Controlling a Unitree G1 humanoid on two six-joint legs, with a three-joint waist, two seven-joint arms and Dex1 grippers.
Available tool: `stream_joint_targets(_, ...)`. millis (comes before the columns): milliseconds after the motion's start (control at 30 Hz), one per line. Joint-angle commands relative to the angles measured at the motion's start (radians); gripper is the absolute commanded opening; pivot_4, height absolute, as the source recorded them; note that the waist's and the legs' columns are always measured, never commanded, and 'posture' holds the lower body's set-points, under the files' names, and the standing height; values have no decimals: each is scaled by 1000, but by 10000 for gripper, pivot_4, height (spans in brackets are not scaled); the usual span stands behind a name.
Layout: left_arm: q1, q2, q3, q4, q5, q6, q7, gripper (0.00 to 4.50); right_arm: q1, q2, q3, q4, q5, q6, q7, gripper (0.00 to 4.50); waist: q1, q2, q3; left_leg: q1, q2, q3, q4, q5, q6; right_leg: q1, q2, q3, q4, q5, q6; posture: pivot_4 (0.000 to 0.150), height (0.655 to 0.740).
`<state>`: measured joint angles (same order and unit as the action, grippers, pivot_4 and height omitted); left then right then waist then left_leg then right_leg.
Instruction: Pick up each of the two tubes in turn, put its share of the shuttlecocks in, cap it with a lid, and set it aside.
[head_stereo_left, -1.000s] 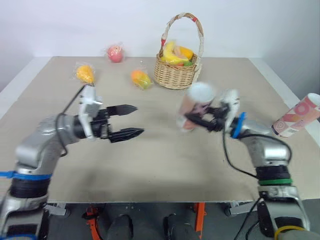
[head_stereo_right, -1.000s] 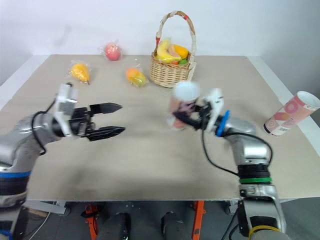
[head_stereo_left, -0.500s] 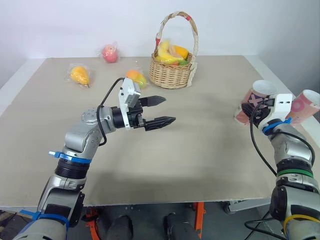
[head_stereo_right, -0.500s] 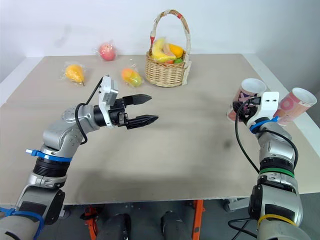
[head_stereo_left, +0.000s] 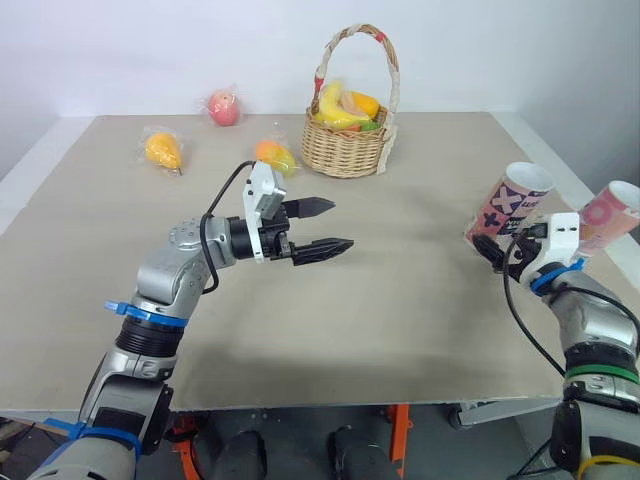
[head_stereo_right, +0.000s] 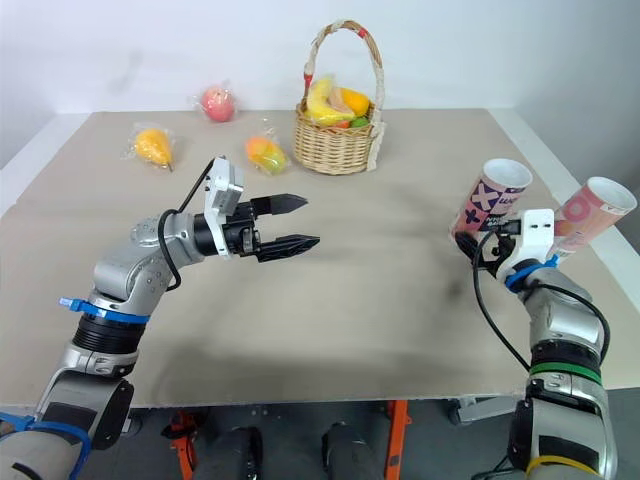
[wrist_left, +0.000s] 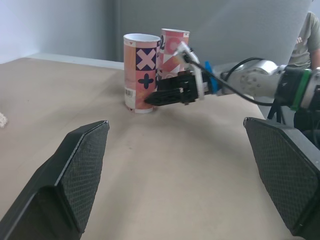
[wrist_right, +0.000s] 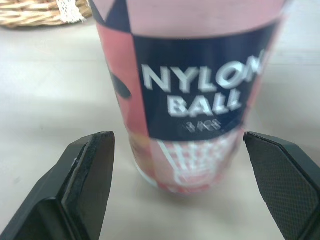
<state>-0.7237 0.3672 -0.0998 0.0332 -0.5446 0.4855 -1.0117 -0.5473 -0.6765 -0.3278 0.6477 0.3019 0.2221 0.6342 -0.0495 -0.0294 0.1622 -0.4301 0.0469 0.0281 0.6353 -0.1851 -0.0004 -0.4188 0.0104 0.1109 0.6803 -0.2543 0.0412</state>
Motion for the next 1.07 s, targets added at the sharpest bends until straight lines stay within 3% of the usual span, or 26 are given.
stream_joint_targets(33, -27, 1, 33, 4, -6, -8, 1, 45000, 62, -39, -28, -135, 34, 53, 29, 43966, 1, 0, 0, 0, 0, 0, 0, 0, 0, 0, 0, 0, 0, 0, 1, 1500, 7400)
stream_joint_targets(200, 24, 61, 31, -25, 13, 31, 6, 45000, 261, -94, -43, -392, 111, 178, 145, 43966, 1, 1, -1, 0, 0, 0, 0, 0, 0, 0, 0, 0, 0, -3, 5, 1500, 7400)
stream_joint_targets(267, 87, 96, 62, -61, -16, 53, 5, 45000, 379, -105, -19, -593, 193, 195, 272, 43966, -1, 3, -1, 0, 0, 0, 0, 0, 0, 0, 0, 0, 0, -3, 5, 1500, 7400)
stream_joint_targets(367, 200, 156, 95, -117, -45, 68, -31, 45000, 438, -87, 39, -747, 246, 220, 336, 43966, -12, 3, -1, 2, 2, -1, -1, -1, 0, 1, 2, 0, 0, -4, 4, 1500, 7400)
stream_joint_targets(700, 385, 152, 206, -151, -41, 44, 107, 45000, 351, 54, 209, -799, 271, 246, 347, 43966, -8, 0, 1, 9, 1, 0, 2, 2, 1, 10, -1, 0, 0, -3, 1, 1500, 7400)
stream_joint_targets(1067, 433, 131, 231, -193, -41, 27, 167, 45000, 282, 109, 286, -714, 226, 210, 358, 43966, 4, -1, 1, 8, 1, -2, 1, -1, -2, 9, 0, -1, 0, -6, 4, 1500, 7400)
